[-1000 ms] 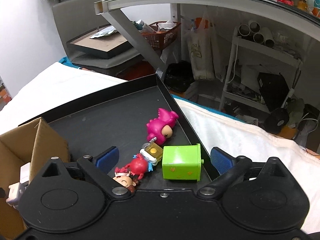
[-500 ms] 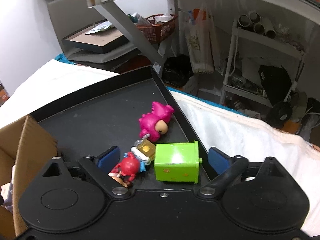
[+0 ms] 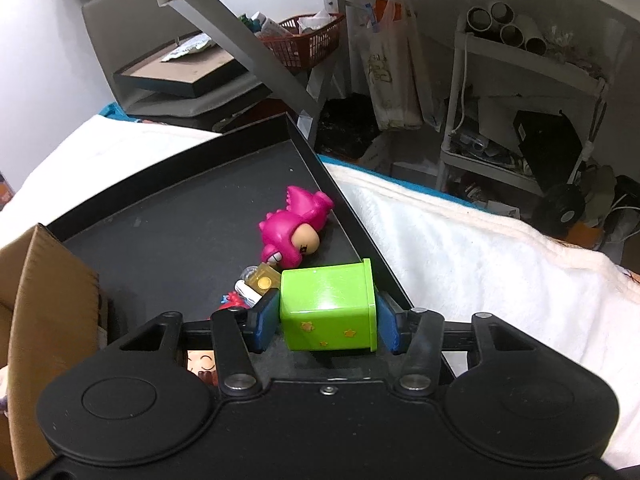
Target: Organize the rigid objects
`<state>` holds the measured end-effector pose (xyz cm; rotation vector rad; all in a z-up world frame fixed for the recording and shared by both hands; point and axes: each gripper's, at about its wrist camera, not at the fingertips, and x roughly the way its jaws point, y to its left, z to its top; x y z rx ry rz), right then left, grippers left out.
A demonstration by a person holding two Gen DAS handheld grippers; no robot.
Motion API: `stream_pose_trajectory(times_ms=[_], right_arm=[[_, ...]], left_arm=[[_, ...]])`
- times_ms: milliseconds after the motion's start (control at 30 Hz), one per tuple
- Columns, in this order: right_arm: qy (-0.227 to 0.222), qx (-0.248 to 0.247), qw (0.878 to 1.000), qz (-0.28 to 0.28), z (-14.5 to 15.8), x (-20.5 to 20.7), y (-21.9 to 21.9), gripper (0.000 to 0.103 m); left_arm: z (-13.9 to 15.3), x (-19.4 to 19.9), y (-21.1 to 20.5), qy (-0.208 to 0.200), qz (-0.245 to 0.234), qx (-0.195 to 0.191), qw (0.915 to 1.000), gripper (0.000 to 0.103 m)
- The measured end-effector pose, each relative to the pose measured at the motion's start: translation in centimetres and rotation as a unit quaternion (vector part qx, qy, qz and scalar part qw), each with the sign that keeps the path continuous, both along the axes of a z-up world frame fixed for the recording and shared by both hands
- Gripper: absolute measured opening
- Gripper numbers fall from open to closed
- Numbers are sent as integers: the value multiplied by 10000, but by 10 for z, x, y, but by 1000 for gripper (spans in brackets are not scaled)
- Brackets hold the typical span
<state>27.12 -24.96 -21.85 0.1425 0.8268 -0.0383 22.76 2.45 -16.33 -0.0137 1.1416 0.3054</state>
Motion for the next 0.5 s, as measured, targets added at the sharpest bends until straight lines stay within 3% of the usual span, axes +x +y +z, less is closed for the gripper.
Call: stream_pose_trajectory(times_ms=[500], right_arm=[[-434,-85,9966,697,37,-21,18,49]], left_arm=[[3,-10,13,-116,44,-291,9995,60]])
